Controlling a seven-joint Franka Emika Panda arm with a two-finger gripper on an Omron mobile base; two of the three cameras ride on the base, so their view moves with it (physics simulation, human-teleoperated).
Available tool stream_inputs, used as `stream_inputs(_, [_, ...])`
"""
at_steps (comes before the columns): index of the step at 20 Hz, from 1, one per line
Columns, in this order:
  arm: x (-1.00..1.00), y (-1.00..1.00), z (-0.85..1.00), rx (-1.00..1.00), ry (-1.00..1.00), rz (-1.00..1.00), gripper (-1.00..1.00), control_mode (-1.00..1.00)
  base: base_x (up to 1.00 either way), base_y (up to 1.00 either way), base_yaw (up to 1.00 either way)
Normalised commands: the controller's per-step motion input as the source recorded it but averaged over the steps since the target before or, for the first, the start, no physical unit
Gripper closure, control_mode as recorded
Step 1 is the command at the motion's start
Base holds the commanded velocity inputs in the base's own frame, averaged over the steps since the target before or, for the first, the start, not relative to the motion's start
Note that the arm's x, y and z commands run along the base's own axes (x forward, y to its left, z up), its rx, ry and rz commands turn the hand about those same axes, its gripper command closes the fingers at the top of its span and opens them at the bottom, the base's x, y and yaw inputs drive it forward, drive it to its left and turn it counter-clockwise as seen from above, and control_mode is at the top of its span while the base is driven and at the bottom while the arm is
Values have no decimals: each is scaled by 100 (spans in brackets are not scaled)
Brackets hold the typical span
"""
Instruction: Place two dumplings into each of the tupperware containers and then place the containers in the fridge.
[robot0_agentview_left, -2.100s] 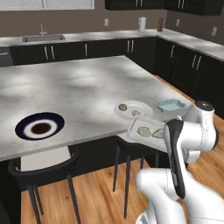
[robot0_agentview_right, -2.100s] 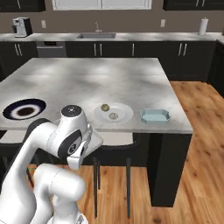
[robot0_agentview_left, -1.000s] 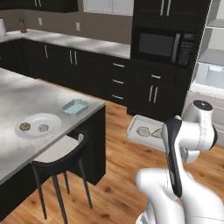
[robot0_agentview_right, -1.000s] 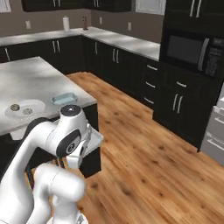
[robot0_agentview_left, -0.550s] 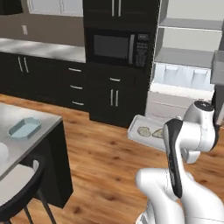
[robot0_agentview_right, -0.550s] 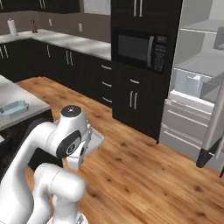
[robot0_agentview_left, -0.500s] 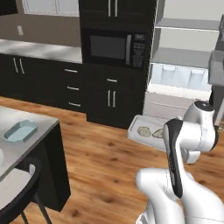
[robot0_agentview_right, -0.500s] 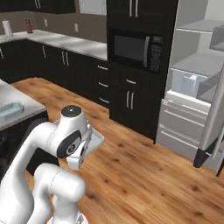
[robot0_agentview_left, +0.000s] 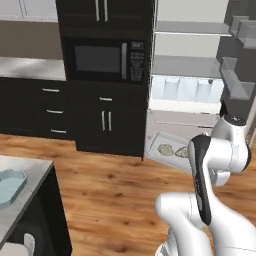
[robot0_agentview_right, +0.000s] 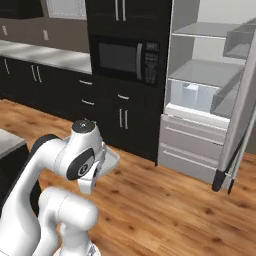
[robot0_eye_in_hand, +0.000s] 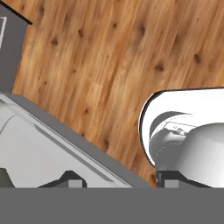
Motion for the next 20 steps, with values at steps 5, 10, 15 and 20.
stream_inputs(5, [0, 0, 0, 0, 0, 0, 100, 100, 69, 77, -28])
stream_inputs(10, [0, 0, 0, 0, 0, 0, 100, 100, 96, -11, -29])
stream_inputs(15, [0, 0, 0, 0, 0, 0, 100, 100, 96, -53, -20])
stream_inputs(20, [0, 0, 0, 0, 0, 0, 100, 100, 84, -65, -8])
